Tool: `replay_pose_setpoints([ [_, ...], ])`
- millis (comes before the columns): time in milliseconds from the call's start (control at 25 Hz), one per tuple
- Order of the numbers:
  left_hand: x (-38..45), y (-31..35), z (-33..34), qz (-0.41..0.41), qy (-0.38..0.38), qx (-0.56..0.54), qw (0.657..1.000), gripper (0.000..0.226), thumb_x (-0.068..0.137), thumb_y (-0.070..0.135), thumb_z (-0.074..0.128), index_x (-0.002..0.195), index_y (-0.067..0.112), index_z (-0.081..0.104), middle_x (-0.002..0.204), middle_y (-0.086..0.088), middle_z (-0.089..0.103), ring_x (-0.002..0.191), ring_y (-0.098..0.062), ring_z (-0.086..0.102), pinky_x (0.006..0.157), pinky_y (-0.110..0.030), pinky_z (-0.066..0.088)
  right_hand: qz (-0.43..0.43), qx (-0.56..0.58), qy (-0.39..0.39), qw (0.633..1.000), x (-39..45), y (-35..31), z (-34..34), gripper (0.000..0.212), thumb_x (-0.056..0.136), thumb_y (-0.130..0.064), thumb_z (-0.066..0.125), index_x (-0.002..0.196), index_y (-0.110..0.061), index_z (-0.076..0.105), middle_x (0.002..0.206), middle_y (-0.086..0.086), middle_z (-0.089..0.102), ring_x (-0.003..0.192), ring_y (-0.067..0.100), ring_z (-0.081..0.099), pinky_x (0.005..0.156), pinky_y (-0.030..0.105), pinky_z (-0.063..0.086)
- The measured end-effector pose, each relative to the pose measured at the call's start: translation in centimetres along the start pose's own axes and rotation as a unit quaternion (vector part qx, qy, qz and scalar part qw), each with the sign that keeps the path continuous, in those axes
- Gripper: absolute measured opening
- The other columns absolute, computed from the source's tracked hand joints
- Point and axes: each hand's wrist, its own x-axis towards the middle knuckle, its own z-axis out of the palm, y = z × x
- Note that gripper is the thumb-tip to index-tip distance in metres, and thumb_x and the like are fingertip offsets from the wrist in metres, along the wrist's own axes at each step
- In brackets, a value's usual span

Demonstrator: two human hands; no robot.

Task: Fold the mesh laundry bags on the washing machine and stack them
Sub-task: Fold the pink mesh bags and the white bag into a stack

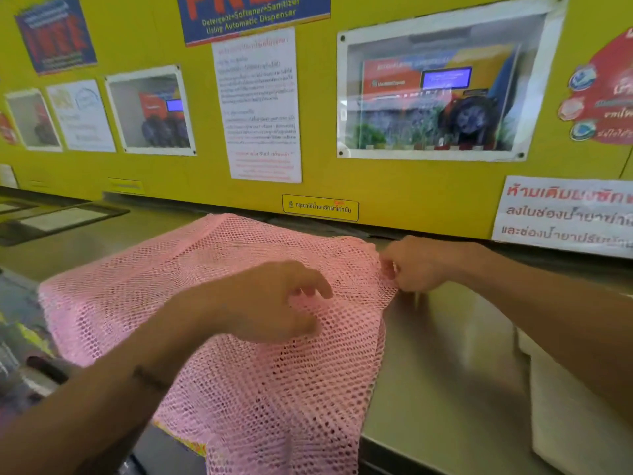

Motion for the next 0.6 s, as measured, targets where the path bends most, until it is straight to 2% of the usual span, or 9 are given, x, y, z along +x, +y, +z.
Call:
replay_pose_setpoints([
  [40, 0.7, -0.1, 1.0, -0.001, -0.014, 0.018, 1.0, 0.031, 0.085, 0.044, 0.065, 0.116, 0.042, 0.06, 0.123, 0.014, 0.052, 0.114, -0.006, 0.051, 0.105, -0.038, 0.041, -0.008, -0.004, 0.01, 1.0, 0.3, 0.2, 0.0, 0.021, 0.082, -0.018, 0.055, 0.099, -0.016, 0.067, 0.101, 0.004, 0.069, 0.092, 0.023, 0.062, 0.08, 0.039, 0.055],
  [120, 1.5, -0.5, 1.8, 0.013, 0.003, 0.007, 1.0, 0.015, 0.083, 0.037, 0.07, 0.098, 0.034, 0.07, 0.113, 0.014, 0.055, 0.106, -0.006, 0.053, 0.101, -0.038, 0.045, -0.005, 0.013, 0.052, 0.999, 1.0, 0.9, -1.0, 0.019, 0.08, -0.013, 0.054, 0.09, -0.013, 0.07, 0.092, 0.005, 0.071, 0.085, 0.024, 0.063, 0.075, 0.042, 0.056],
  [240, 0.8, -1.2, 0.0, 0.001, 0.021, -0.029, 0.999, 0.004, 0.079, 0.031, 0.073, 0.077, 0.028, 0.071, 0.096, 0.017, 0.063, 0.093, -0.001, 0.059, 0.091, -0.037, 0.049, 0.024, 0.067, 0.249, 0.966, 2.4, 2.0, -3.6, 0.012, 0.08, -0.012, 0.057, 0.087, -0.017, 0.065, 0.089, 0.004, 0.067, 0.082, 0.024, 0.058, 0.065, 0.038, 0.049],
  [320, -0.3, -1.7, -1.8, -0.019, -0.035, -0.036, 0.999, 0.007, 0.077, 0.036, 0.07, 0.076, 0.03, 0.071, 0.09, 0.017, 0.069, 0.087, -0.005, 0.065, 0.087, -0.039, 0.052, 0.026, 0.135, 0.297, 0.945, 3.5, 2.1, -4.5, 0.014, 0.08, -0.013, 0.06, 0.091, -0.021, 0.059, 0.09, 0.002, 0.062, 0.084, 0.023, 0.056, 0.064, 0.036, 0.046],
  [400, -1.1, -1.7, -3.1, -0.032, -0.104, -0.032, 0.993, 0.019, 0.08, 0.048, 0.064, 0.08, 0.031, 0.073, 0.088, 0.015, 0.073, 0.087, -0.011, 0.069, 0.087, -0.043, 0.054, 0.036, 0.157, 0.206, 0.965, 4.2, 2.0, -4.6, 0.019, 0.082, -0.015, 0.06, 0.099, -0.02, 0.056, 0.09, 0.003, 0.059, 0.085, 0.023, 0.058, 0.065, 0.037, 0.047],
  [440, -1.0, -1.6, -3.4, -0.029, -0.098, -0.038, 0.994, 0.022, 0.083, 0.053, 0.061, 0.086, 0.035, 0.074, 0.09, 0.016, 0.074, 0.089, -0.008, 0.069, 0.089, -0.042, 0.053, 0.052, 0.127, 0.141, 0.981, 4.3, 2.0, -4.5, 0.013, 0.084, -0.016, 0.058, 0.097, -0.015, 0.057, 0.088, 0.004, 0.059, 0.084, 0.024, 0.058, 0.064, 0.037, 0.046],
  [480, -0.5, -1.3, -3.3, -0.018, -0.062, -0.055, 0.996, 0.021, 0.087, 0.054, 0.059, 0.092, 0.039, 0.073, 0.093, 0.019, 0.073, 0.091, -0.003, 0.068, 0.089, -0.038, 0.051, 0.067, 0.086, 0.091, 0.99, 4.2, 2.1, -4.1, 0.007, 0.086, -0.016, 0.055, 0.087, -0.01, 0.059, 0.082, 0.006, 0.058, 0.08, 0.025, 0.057, 0.06, 0.035, 0.045],
  [520, 0.3, -0.8, -2.8, -0.006, -0.01, -0.074, 0.997, 0.019, 0.09, 0.051, 0.057, 0.099, 0.041, 0.07, 0.097, 0.019, 0.072, 0.093, 0.0, 0.066, 0.088, -0.033, 0.05, 0.082, 0.054, 0.047, 0.994, 4.1, 2.4, -3.6, 0.014, 0.086, -0.015, 0.051, 0.075, -0.009, 0.058, 0.075, 0.007, 0.056, 0.075, 0.026, 0.055, 0.056, 0.033, 0.042],
  [600, 3.2, 0.4, -1.5, 0.011, 0.082, -0.081, 0.993, 0.023, 0.094, 0.045, 0.055, 0.113, 0.038, 0.065, 0.11, 0.014, 0.067, 0.098, -0.002, 0.062, 0.084, -0.025, 0.047, 0.088, 0.014, -0.009, 0.996, 4.2, 3.1, -2.7, 0.021, 0.084, -0.014, 0.048, 0.073, -0.005, 0.064, 0.077, 0.011, 0.066, 0.074, 0.029, 0.061, 0.054, 0.031, 0.045],
])
